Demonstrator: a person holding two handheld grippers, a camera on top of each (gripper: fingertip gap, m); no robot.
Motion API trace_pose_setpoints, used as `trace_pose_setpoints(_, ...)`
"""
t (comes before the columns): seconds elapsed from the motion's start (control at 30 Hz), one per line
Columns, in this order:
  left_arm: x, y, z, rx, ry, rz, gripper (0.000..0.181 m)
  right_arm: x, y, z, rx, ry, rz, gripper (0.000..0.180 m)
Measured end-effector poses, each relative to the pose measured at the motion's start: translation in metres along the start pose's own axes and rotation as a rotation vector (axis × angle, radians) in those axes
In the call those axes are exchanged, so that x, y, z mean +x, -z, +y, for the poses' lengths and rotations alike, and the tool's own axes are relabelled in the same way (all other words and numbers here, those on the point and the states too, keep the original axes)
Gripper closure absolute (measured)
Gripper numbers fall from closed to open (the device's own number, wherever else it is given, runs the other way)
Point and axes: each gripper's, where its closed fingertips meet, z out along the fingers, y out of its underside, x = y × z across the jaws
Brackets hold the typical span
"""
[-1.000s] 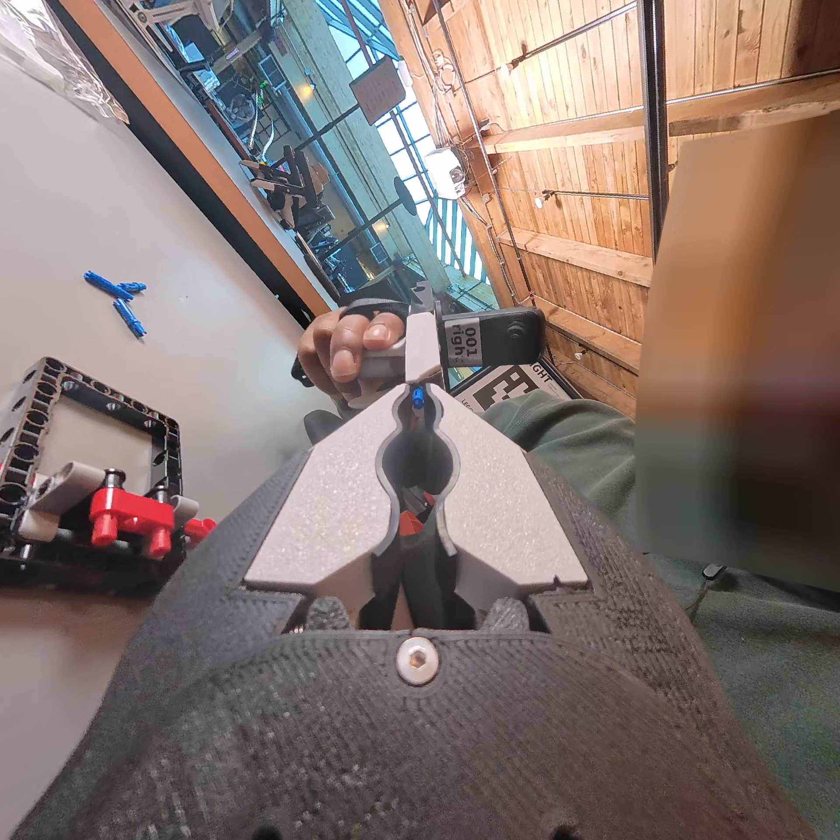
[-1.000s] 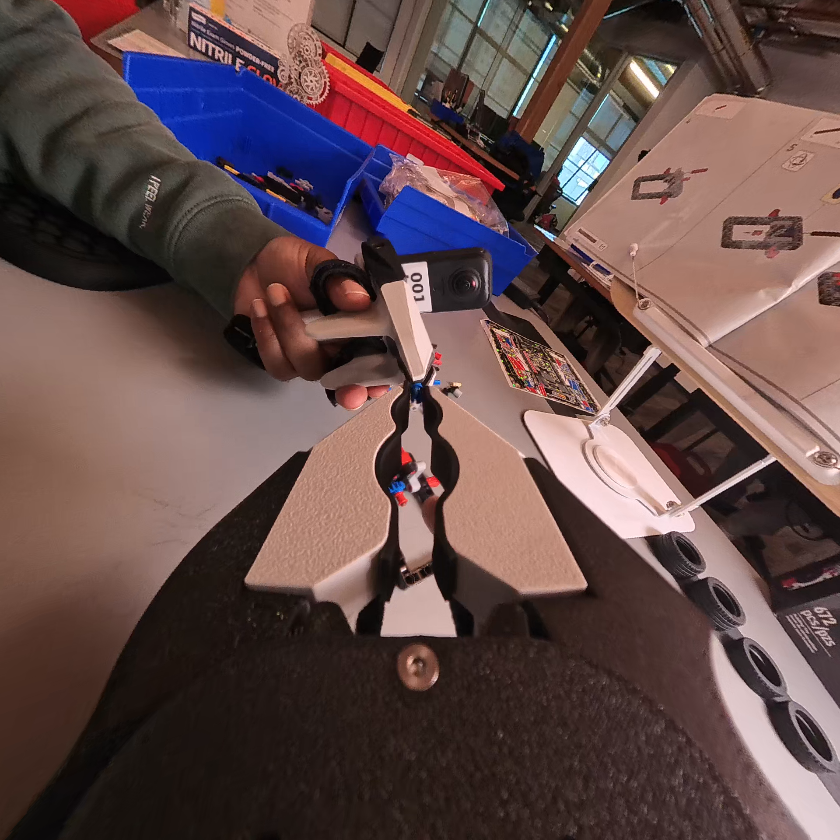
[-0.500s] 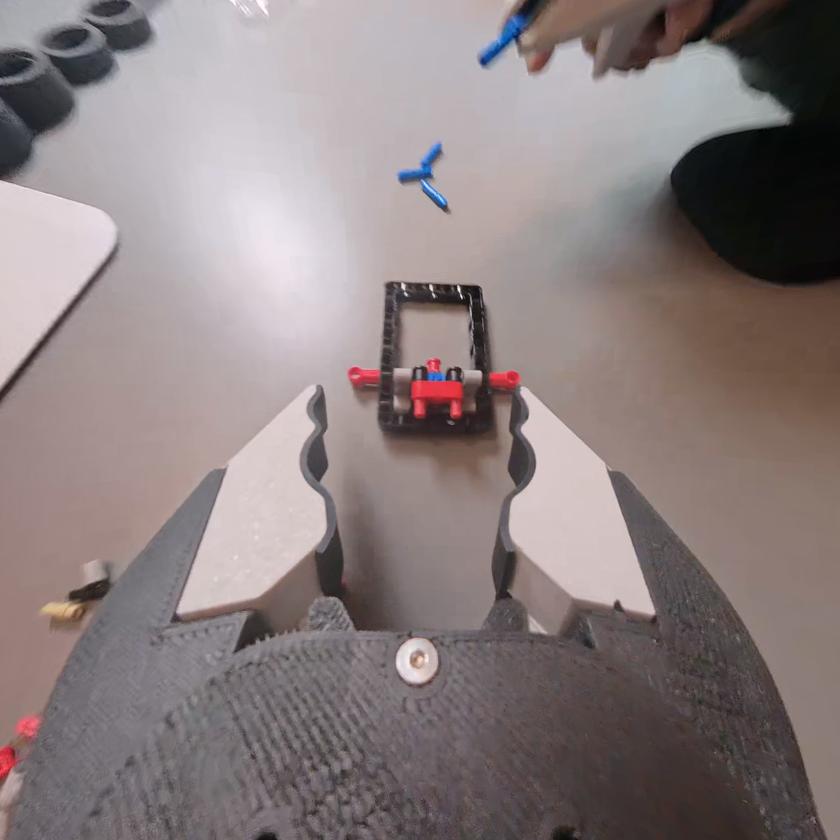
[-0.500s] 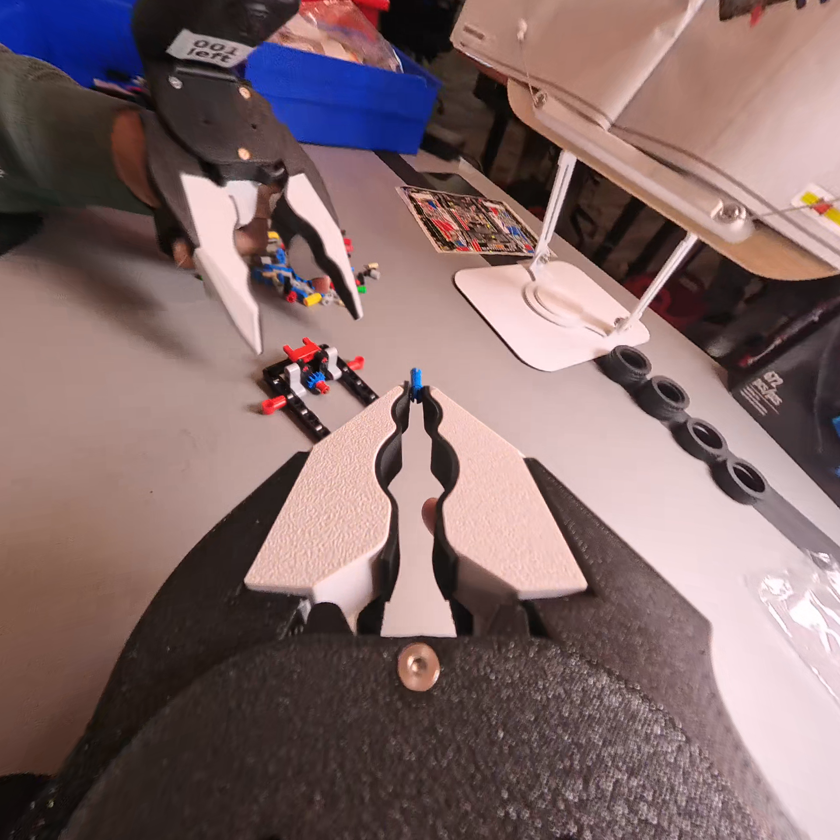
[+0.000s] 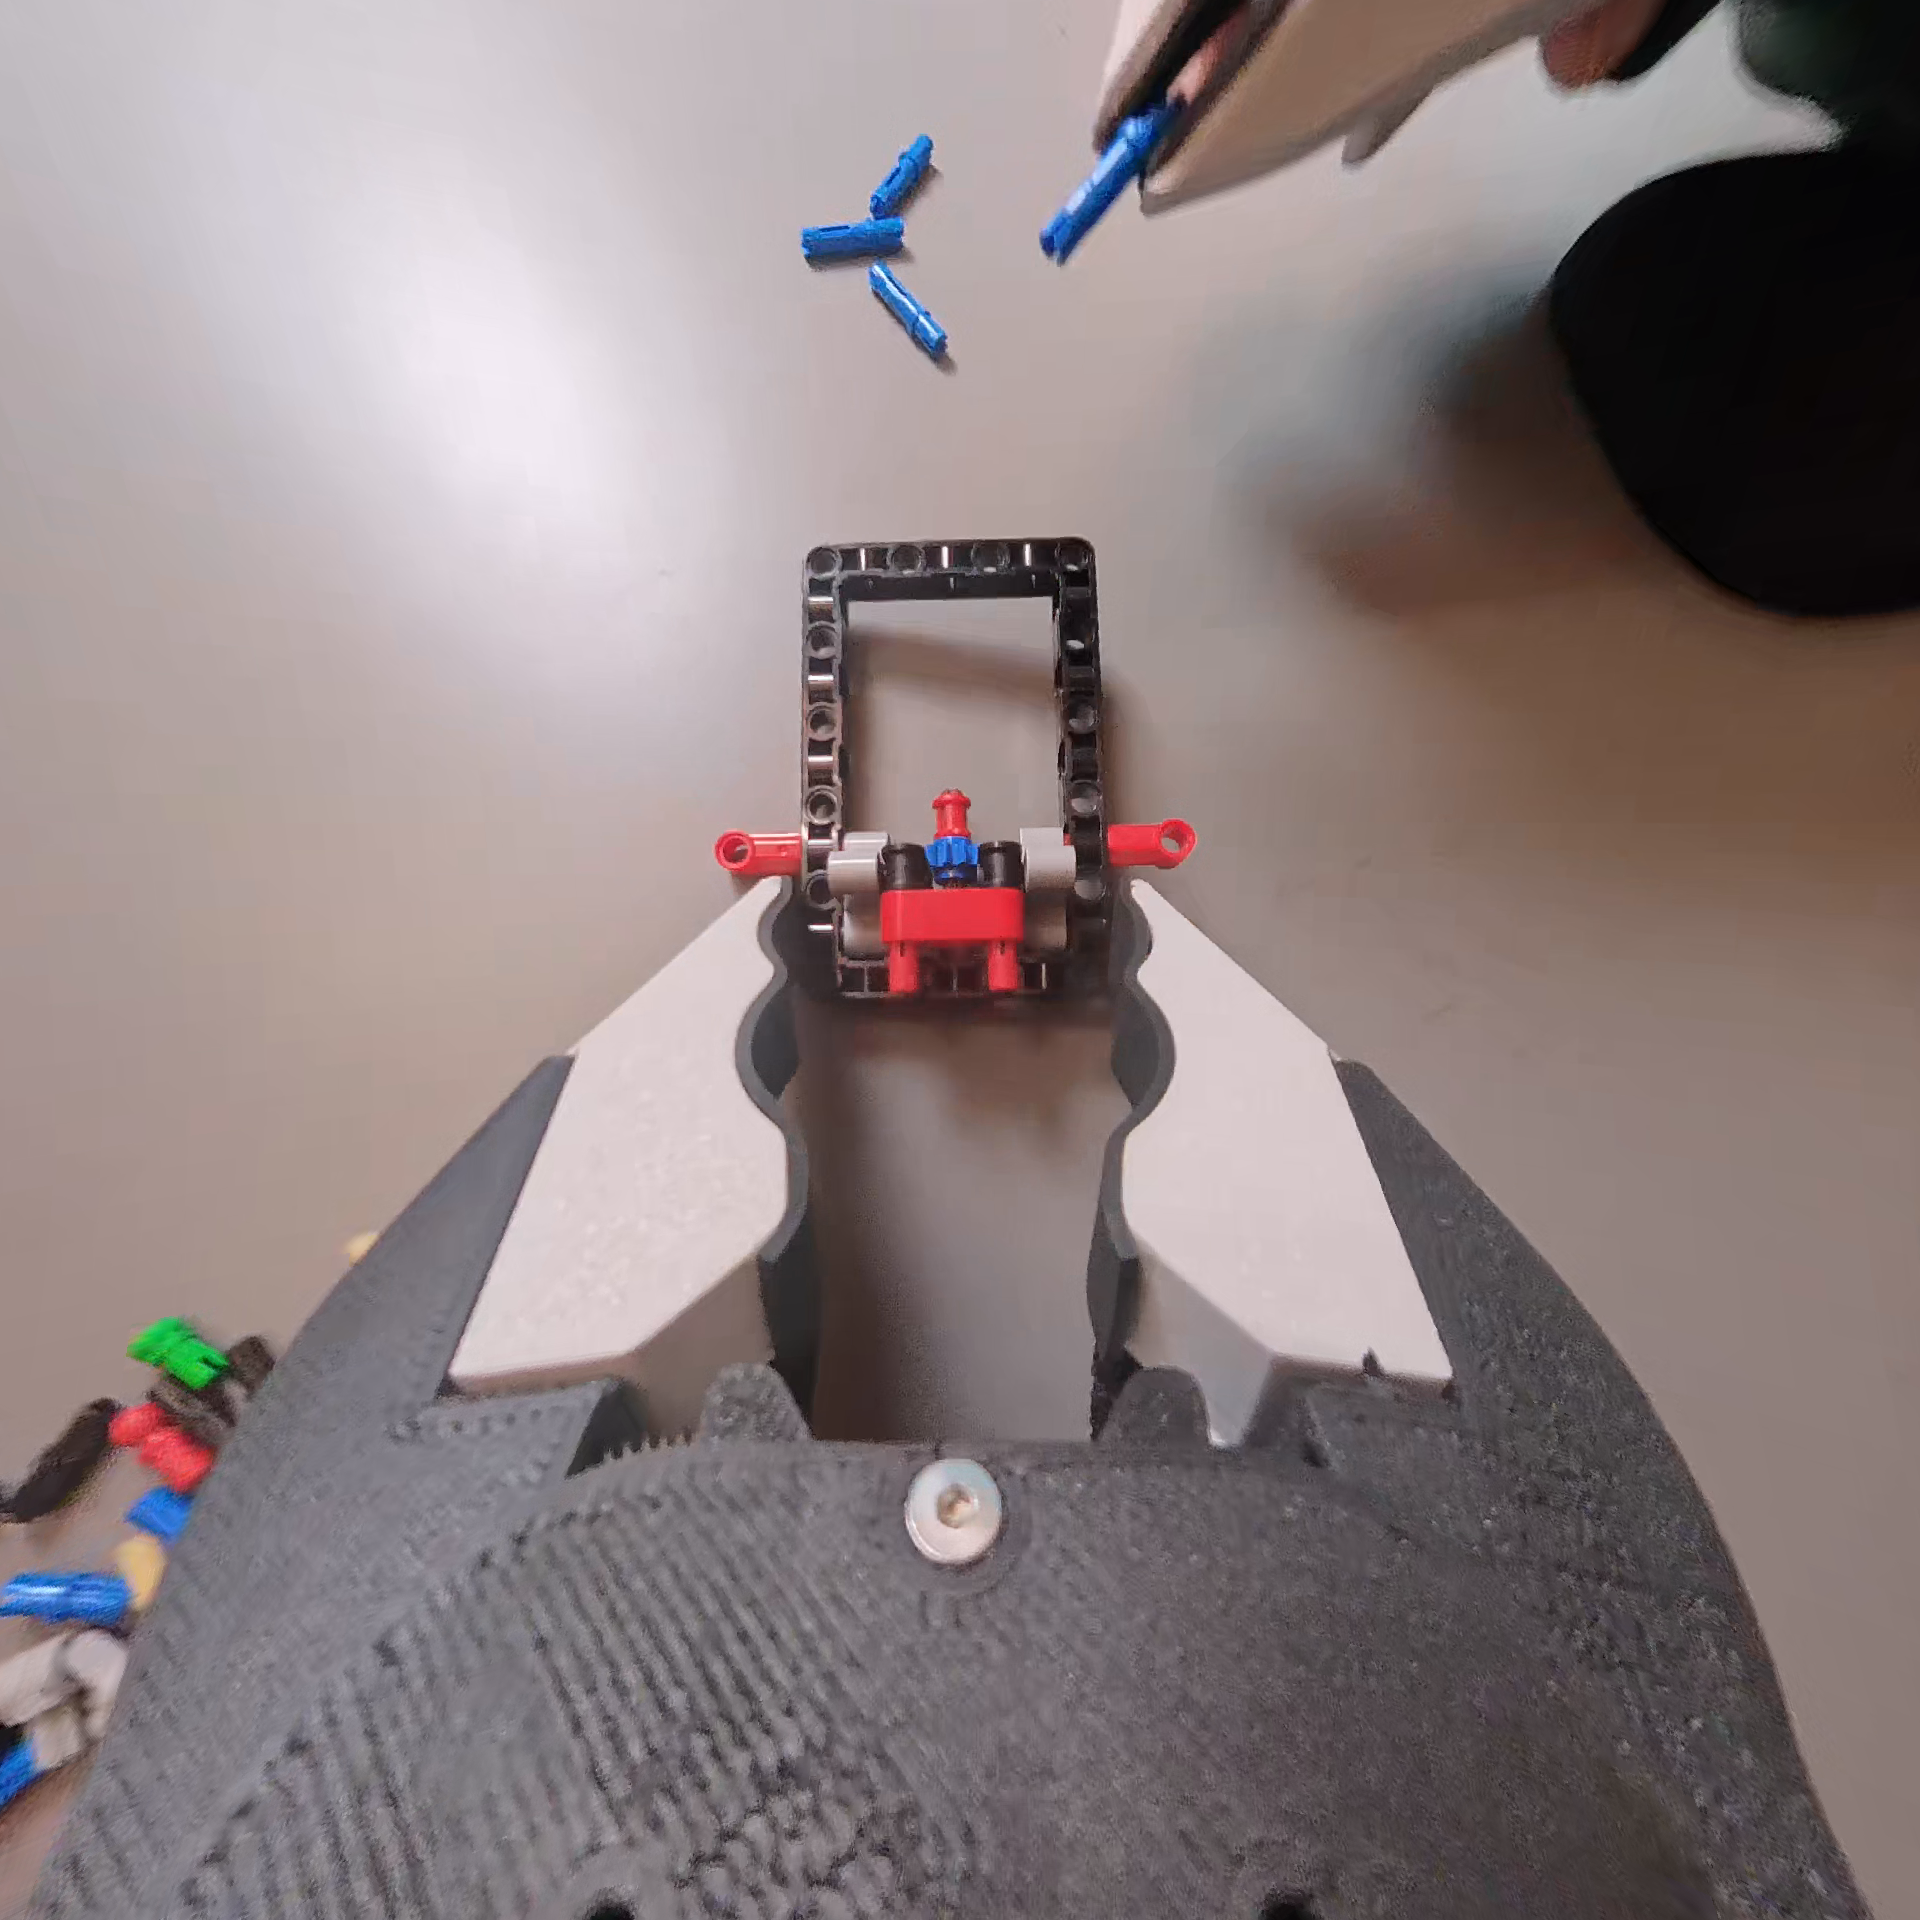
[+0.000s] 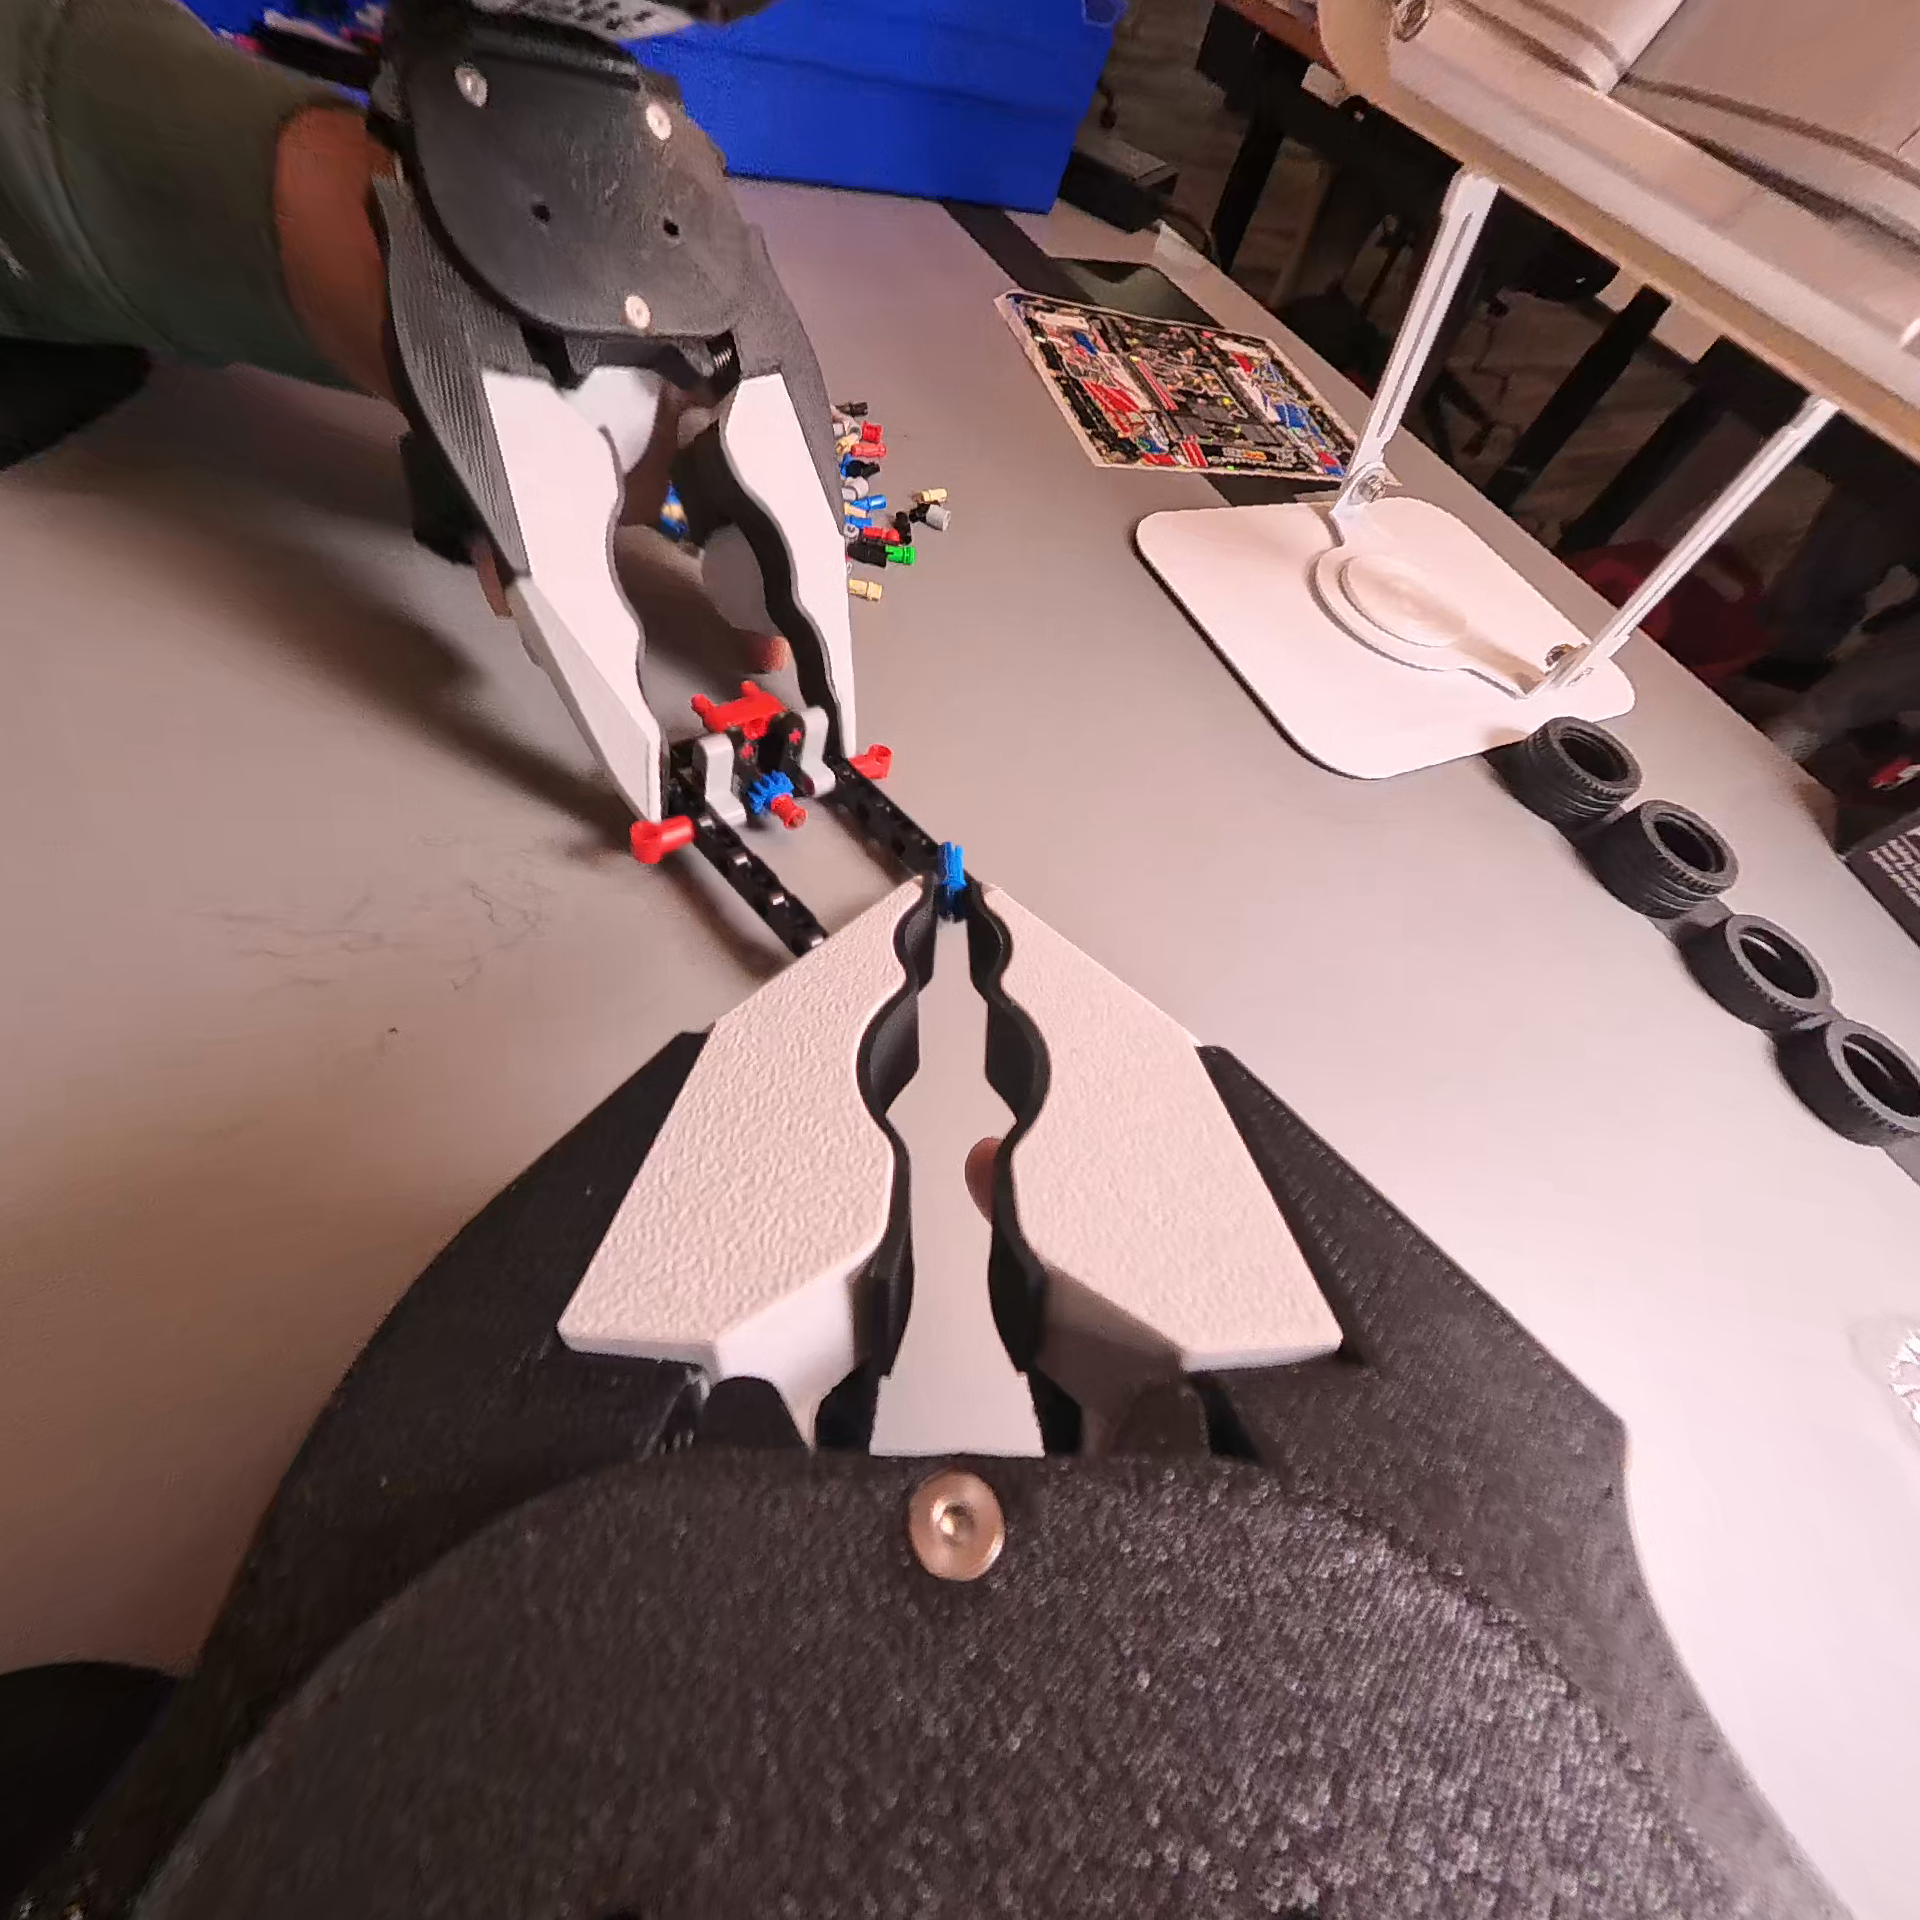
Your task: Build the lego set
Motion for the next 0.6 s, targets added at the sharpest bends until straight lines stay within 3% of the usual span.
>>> trace_pose_setpoints(0.37, 0.018, 0.018, -0.017, 0.142, 0.481, 0.32, 0.122, -0.021, -0.006, -0.005, -0.056, 0.087, -0.035, 0.177)
trace_pose_setpoints(0.6, 0.009, 0.018, -0.018, 0.177, 0.58, 0.29, 0.122, -0.016, -0.011, -0.002, -0.114, 0.077, 0.035, 0.177)
